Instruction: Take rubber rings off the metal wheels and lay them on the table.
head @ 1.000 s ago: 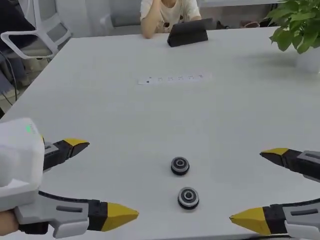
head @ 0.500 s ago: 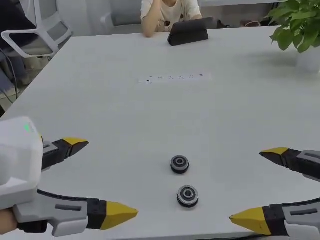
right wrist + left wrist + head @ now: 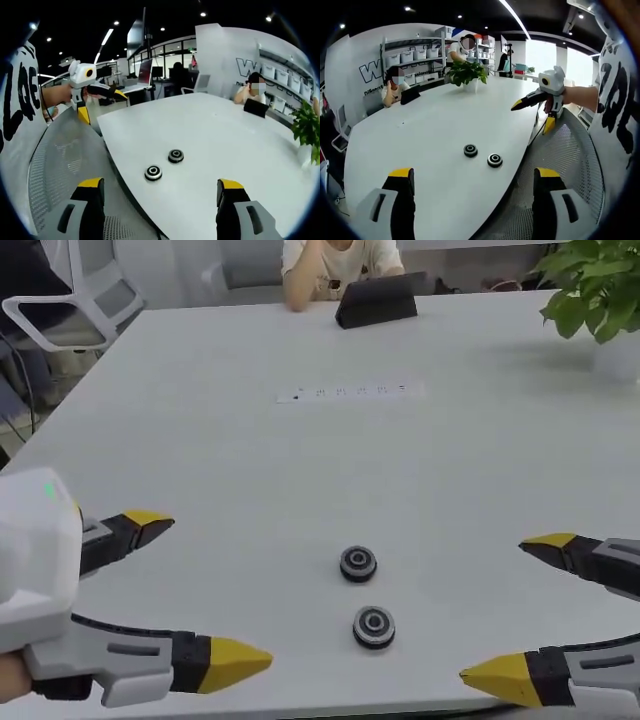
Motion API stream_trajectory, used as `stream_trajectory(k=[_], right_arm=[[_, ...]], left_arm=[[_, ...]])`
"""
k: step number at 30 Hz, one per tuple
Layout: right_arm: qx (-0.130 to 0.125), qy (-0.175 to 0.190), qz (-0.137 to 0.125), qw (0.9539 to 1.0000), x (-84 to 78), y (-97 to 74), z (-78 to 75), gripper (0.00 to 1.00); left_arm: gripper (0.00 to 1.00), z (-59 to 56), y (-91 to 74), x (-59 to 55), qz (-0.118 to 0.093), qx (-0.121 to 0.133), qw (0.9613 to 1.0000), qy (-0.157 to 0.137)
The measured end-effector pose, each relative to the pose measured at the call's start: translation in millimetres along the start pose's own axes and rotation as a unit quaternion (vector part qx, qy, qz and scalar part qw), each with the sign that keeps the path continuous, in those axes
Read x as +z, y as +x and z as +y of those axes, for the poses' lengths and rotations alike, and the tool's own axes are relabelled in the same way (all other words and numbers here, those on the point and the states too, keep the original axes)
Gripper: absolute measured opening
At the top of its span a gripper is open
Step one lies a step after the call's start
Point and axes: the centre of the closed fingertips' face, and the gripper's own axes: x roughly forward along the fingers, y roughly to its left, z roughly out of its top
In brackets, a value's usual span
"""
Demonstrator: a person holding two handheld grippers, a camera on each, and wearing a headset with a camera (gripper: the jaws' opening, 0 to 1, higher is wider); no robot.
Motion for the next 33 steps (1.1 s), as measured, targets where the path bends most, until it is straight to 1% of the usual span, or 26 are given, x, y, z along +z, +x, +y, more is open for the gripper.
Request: stream_trajectory(k=[6, 19, 27, 33], right_arm=[[-0.002, -0.003, 0.003, 1.0, -1.0, -1.4, -0.2, 0.93], [-0.004, -0.007, 0.001, 1.0, 2.2, -1.2, -1.3, 0.93], [-0.007, -0.005, -0.001, 1.0, 2.4, -0.3, -5.9, 0.92], [-0.006, -0.006, -0.004, 1.0, 3.6, 0.9, -9.3, 0.91]], left_arm=[[0.98, -0.7, -0.9, -0.5, -0.002, 0.0, 1.0, 0.0], [0.97, -0.6, -1.4, -0.6, -0.003, -0.002, 1.0, 0.004], [0.97, 0.3, 1.5, -1.4, -0.002, -0.005, 1.0, 0.005], [0.97, -2.8, 6.1, -1.0, 0.001, -0.012, 0.9999, 0.012]])
